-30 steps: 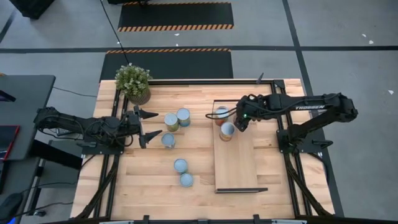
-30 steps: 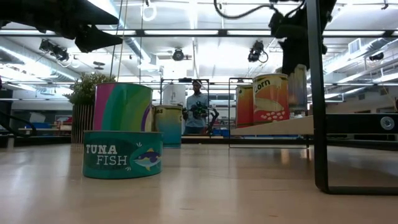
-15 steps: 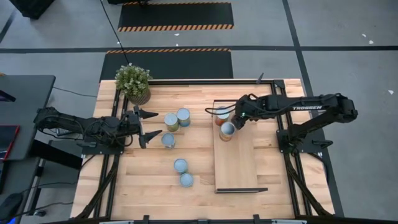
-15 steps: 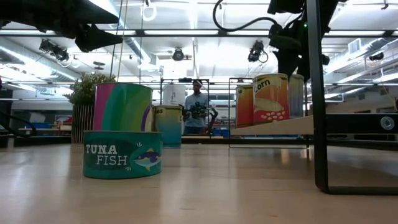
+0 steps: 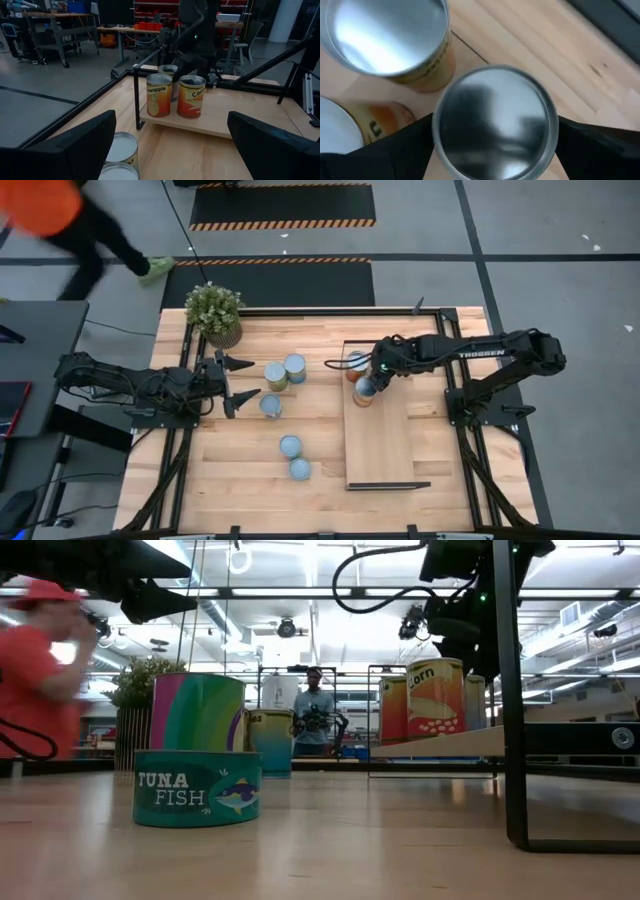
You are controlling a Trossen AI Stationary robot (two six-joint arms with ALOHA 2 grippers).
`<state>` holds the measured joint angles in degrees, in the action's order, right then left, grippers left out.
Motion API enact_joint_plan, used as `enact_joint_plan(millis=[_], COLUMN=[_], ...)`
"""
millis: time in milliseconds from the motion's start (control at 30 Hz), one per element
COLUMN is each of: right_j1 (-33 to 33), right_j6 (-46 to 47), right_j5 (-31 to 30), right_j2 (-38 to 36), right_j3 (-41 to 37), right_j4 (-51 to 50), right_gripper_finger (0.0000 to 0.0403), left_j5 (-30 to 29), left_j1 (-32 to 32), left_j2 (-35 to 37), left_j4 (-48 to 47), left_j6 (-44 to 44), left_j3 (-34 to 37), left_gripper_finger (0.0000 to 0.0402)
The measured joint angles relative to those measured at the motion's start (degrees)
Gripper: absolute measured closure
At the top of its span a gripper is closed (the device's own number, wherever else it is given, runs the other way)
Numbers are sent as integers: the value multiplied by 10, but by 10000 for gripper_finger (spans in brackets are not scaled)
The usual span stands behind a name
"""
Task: Pick and place cans onto a shelf
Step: Put the canned peaches on the shelf, then put the canned cherries on the shelf
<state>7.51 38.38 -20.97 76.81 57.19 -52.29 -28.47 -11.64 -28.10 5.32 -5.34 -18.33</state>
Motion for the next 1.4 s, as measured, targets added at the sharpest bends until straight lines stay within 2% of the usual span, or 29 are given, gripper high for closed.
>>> enact_joint_plan(millis=[167, 500, 600, 700, 867, 967, 1100, 1267, 1400], right_j1=[-3, -29, -44, -65, -93, -93, -82, -67, -45], right_j6=[15, 18, -27, -99, -199, -231, -266, -342, -394], right_j5=[-16, -48, -51, -47, -42, -7, 19, 33, 92], right_j2=[-1, -1, -1, 13, 61, 97, 161, 250, 307], right_j3=[29, 105, 113, 113, 113, 116, 174, 286, 358], right_j4=[-11, -78, -25, 80, 232, 283, 265, 222, 215], right_gripper_finger=[16, 29, 30, 30, 30, 30, 30, 30, 29], left_j5=[0, 0, 0, 0, 0, 0, 0, 0, 0], left_j1=[0, 0, 0, 0, 0, 0, 1, 2, 2], left_j2=[0, 0, 0, 0, 0, 0, 0, 0, 0], left_j4=[-1, -1, -1, -1, -1, -7, -8, -10, -44], left_j6=[0, 2, 2, 2, 2, 5, 12, 14, 14], left_j3=[0, 0, 0, 0, 0, 0, 0, 0, 0], left_gripper_finger=[12, 12, 12, 12, 12, 12, 12, 12, 12])
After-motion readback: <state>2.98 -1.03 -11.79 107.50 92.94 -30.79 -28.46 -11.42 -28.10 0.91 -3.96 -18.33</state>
